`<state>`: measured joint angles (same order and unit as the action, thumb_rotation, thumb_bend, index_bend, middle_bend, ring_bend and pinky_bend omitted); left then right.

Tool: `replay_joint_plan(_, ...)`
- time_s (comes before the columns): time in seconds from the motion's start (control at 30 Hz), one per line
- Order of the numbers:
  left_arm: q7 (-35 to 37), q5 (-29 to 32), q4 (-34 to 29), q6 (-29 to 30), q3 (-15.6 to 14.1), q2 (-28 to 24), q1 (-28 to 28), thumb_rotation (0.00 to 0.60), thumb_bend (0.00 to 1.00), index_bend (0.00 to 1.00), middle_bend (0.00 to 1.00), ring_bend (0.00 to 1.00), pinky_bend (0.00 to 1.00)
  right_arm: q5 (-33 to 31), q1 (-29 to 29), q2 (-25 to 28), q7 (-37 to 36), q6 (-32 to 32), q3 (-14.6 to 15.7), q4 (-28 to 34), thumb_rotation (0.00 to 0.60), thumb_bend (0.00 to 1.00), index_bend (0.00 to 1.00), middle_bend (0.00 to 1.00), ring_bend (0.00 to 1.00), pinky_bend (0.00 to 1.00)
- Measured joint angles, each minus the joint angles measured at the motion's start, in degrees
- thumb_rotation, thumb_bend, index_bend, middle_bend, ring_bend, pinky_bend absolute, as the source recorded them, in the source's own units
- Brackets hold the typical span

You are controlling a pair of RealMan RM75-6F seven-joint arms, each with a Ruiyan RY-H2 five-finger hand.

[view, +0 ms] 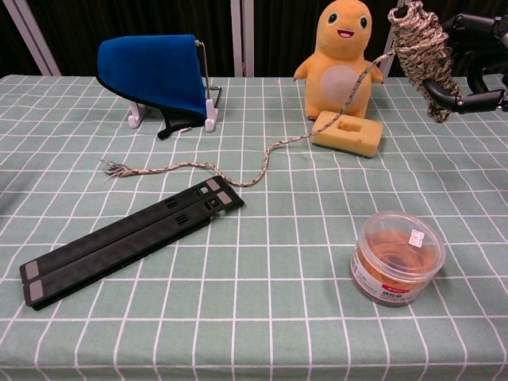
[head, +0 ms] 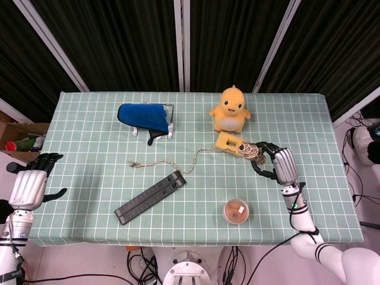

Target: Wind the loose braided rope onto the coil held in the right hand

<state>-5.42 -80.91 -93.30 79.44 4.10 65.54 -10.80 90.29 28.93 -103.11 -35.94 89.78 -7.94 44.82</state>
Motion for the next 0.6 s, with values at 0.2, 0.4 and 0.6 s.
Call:
replay_joint_plan(0.2, 0.33, -0.25, 0.32, -0.01, -0.18, 0.35, 0.08, 0.6, 0.13, 0.19, 0.18, 0.13, 0.26, 0.08, -0.02, 0.28, 0.25, -0.26, 0.04, 0.74, 0.6, 0.6, 0.92, 0.75, 0.69, 0.87)
replay_joint_plan(0.4, 2.27, -1.35, 0.43, 0.09, 0.17, 0.89, -0.48, 0.6, 0.1, 0.18, 0.18, 0.13, 0.26, 0.5, 0.71, 0.67, 0.58, 0.07, -0.43, 1.88, 0.6, 0.6, 0.92, 0.75, 0.69, 0.87)
replay_joint_plan(0.6, 8.03, -2.49, 1.59, -1.76, 1.44, 2.49, -3.02, 0.6, 0.13, 0.24, 0.22, 0.19, 0.3, 0.66, 1.66, 1.51, 2.25, -0.3, -1.04, 4.26, 0.6, 0.6, 0.93, 0.75, 0.69, 0.87)
